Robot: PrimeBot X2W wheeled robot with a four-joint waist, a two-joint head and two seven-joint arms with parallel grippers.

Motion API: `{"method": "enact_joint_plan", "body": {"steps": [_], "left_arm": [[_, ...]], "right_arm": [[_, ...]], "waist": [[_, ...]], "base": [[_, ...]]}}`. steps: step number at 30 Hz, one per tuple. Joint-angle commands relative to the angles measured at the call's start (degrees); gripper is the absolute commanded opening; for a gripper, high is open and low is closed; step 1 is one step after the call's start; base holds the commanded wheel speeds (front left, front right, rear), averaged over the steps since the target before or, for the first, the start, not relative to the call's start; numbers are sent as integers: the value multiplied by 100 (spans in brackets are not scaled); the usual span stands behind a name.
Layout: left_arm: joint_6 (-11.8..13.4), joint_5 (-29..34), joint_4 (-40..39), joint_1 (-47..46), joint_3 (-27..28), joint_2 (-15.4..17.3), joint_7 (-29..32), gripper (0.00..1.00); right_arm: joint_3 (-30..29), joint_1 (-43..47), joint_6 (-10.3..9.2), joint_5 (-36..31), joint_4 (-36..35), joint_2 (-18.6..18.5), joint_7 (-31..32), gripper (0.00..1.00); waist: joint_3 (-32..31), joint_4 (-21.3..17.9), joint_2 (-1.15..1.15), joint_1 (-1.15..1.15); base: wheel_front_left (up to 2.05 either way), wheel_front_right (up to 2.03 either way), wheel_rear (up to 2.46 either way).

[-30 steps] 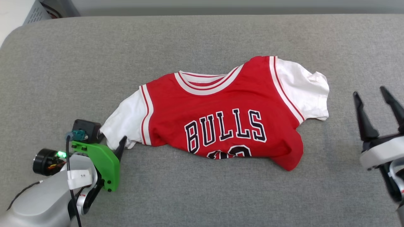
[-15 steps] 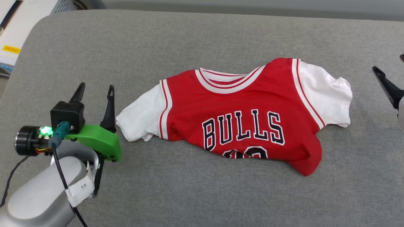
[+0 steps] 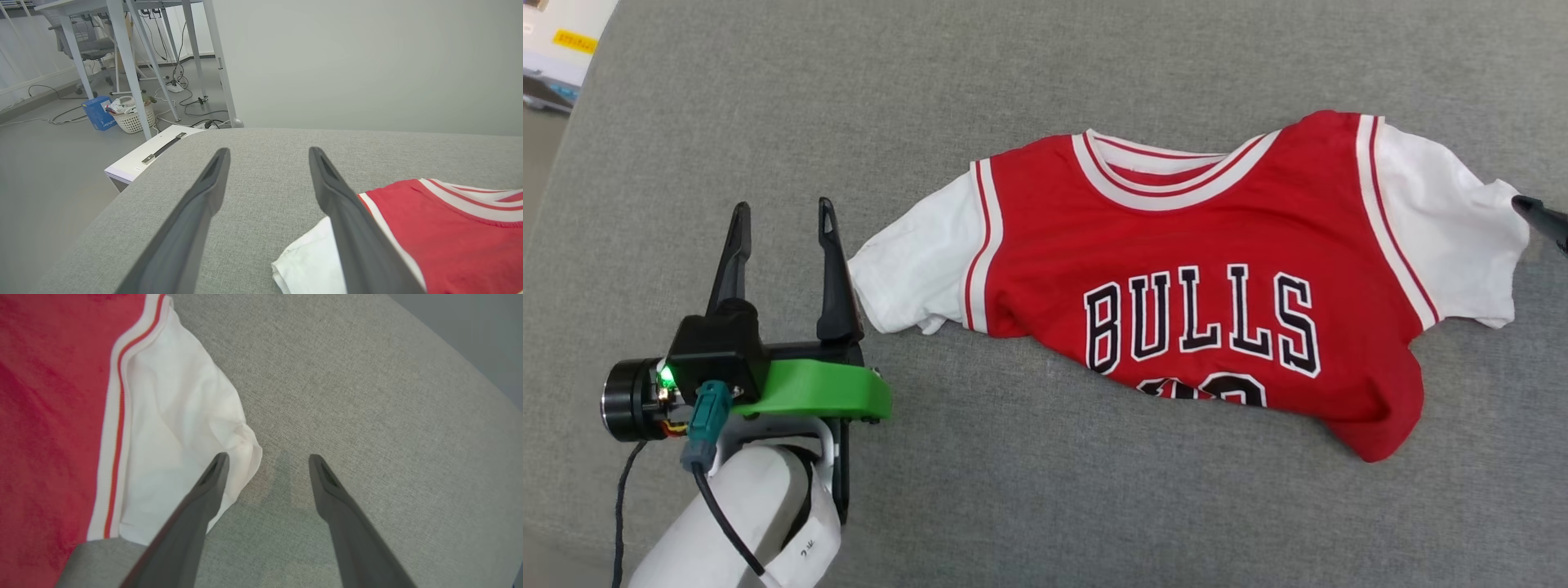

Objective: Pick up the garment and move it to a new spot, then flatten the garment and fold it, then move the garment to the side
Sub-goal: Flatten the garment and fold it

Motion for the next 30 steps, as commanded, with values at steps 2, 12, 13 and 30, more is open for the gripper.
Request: {"method": "enact_joint_plan", "body": {"steps": [2,12,13,30], "left_arm": [[-226,249,47,149,225,-253,-33,100],[-990,858,428,255,993,-832,-33,100],[-1036,902,449,266,1056,-853,-33,100],[-2494,1122,884,-1091,1628,144,533,100]], "right_arm": [[173,-159,-4,43,287,149,-39,100],[1038,-115,-4,286,1138,362,-618,100],[1067,-139,-4,303,1160,358,-787,6],[1065,-49,-4,823,432,-351,-2727,0]], "waist": [[303,231,0,0],[405,231,0,0],[384,201,0,0],[-83,-475,0,0]], "base": [[0,0,0],[0,0,0],[0,0,0],[0,0,0]]}}
